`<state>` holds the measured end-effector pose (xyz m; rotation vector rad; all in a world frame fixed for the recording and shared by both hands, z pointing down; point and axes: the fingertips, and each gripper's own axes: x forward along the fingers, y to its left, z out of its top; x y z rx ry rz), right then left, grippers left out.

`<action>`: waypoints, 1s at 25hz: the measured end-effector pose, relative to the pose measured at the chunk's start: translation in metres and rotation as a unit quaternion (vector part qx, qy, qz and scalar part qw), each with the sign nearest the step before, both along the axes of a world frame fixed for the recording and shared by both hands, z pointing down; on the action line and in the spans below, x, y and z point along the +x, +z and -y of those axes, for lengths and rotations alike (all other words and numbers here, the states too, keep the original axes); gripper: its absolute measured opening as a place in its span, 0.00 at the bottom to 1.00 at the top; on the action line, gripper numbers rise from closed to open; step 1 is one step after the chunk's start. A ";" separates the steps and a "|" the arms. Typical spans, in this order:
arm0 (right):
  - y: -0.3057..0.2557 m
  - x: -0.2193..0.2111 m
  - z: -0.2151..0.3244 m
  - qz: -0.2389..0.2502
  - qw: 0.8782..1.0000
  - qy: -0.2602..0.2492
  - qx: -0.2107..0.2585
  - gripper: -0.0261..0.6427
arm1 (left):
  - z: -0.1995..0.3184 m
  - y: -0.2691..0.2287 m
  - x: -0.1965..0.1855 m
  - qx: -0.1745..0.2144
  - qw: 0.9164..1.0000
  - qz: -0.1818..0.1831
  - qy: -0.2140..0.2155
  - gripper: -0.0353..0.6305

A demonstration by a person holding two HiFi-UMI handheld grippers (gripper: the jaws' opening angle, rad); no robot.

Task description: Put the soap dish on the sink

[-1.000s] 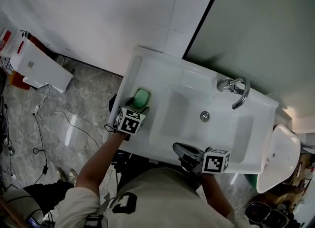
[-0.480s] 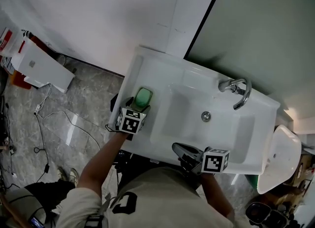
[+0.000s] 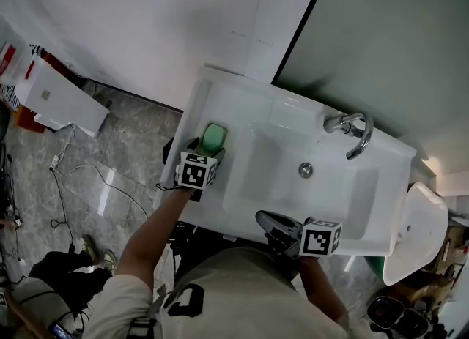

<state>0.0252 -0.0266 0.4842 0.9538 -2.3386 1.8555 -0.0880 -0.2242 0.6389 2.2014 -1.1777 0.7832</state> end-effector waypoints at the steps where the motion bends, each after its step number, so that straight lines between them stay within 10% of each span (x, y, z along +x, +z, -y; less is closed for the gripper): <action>1: 0.000 0.000 0.000 0.000 1.000 0.000 0.001 0.05 | 0.001 0.000 0.001 0.002 1.000 -0.001 -0.001 0.58; 18: -0.006 0.013 -0.005 0.007 1.000 0.016 0.015 0.05 | -0.013 -0.076 0.011 0.078 0.994 -0.052 0.053 0.57; 23: -0.011 0.016 -0.005 0.014 0.999 0.016 0.024 0.05 | -0.040 -0.127 0.018 0.137 0.982 -0.082 0.097 0.09; 25: -0.013 0.016 -0.004 0.016 0.999 0.016 0.027 0.05 | -0.046 -0.145 0.021 0.149 0.977 -0.114 0.096 0.08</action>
